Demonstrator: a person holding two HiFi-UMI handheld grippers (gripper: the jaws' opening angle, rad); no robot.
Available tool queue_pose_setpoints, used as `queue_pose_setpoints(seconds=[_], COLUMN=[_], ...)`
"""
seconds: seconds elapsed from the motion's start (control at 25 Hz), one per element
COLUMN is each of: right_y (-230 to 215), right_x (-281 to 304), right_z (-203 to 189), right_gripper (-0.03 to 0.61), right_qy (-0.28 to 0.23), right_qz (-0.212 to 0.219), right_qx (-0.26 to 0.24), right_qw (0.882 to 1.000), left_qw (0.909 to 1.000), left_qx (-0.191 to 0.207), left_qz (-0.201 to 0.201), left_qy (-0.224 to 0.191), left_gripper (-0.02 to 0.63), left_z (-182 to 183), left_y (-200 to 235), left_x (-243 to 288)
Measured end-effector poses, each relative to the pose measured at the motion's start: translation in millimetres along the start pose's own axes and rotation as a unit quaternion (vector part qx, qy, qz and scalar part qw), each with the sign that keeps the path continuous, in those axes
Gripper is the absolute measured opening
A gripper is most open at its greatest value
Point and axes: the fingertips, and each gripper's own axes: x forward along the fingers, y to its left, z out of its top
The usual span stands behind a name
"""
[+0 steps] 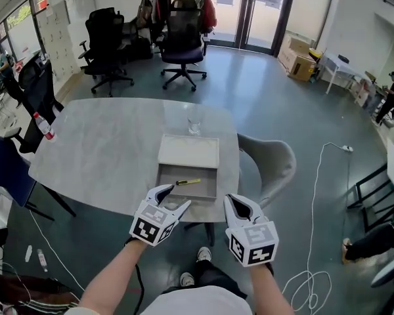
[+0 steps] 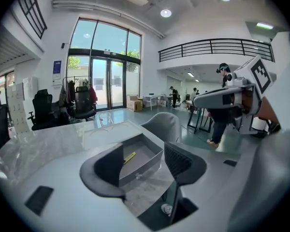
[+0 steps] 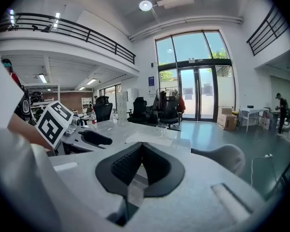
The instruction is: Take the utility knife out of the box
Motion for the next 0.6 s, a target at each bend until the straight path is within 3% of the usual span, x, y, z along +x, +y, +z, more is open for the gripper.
queue_pose_setpoints(seconds=[0.4,0.6], right_y=[-18.6,-39.3], right_x=[57.2,84.0], right_z=[6.1,12.9], right_gripper=[0.005,0.005], right_qy=[0.004,0.007], right_qz=[0.017,0.017], right_qx=[0.0,0.004], right_qw=[1.0,1.0], left_qw=[0.9917,0.9793], left_qx=[0.081,0.126], left_qz=[-0.019,-0.045], left_qy=[0.098,0.152], left_gripper=[0.241,0.241], left_z=[-24.0,-32.2], left_y=[38.7,52.6], left_x=[53.9,83.1])
